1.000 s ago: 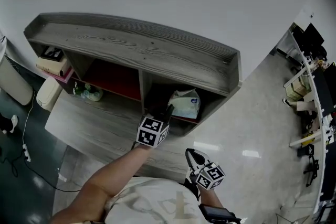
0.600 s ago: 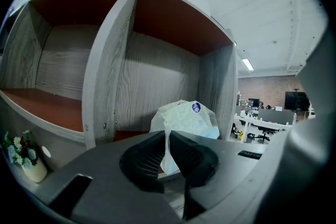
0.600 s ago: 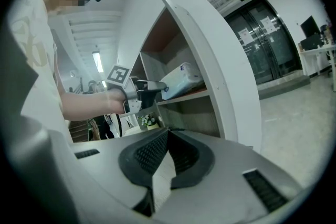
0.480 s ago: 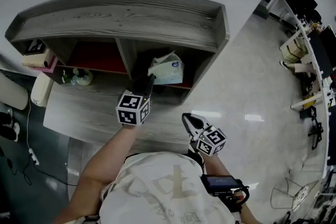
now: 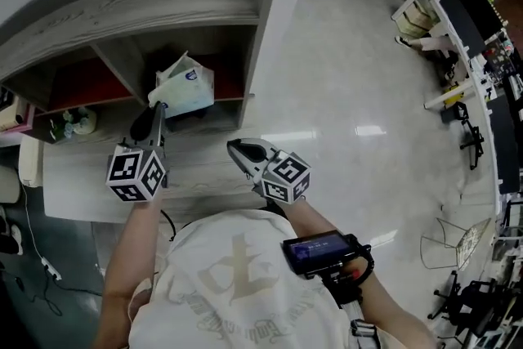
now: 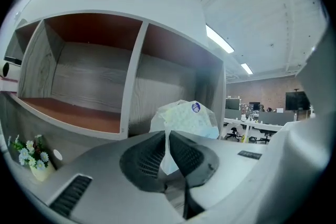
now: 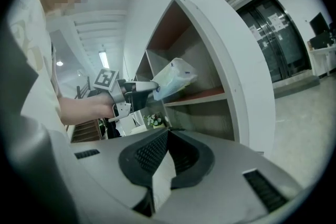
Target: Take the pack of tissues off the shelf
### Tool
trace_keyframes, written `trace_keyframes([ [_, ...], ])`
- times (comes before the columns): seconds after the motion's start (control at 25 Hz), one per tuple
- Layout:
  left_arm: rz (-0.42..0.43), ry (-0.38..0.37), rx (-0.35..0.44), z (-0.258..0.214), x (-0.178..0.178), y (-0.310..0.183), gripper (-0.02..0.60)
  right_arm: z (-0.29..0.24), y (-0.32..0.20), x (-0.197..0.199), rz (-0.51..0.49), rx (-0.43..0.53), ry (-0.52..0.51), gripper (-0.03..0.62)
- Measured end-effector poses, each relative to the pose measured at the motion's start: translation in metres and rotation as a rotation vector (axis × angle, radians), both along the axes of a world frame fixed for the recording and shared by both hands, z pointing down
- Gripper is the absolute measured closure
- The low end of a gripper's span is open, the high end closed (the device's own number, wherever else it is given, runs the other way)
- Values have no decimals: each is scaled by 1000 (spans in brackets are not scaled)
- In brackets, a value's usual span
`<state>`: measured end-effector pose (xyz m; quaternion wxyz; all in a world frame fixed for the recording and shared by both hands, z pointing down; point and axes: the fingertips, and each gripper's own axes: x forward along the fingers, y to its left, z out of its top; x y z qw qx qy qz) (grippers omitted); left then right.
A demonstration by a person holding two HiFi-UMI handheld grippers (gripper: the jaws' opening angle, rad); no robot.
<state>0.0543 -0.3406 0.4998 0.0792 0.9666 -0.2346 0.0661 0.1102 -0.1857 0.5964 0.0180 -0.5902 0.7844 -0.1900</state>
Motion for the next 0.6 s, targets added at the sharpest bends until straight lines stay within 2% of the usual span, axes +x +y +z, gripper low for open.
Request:
trace_keyframes([
  [0.6,4,54,-14,6,-42,24,545,-1,-3,-20,-72,4,4,589],
])
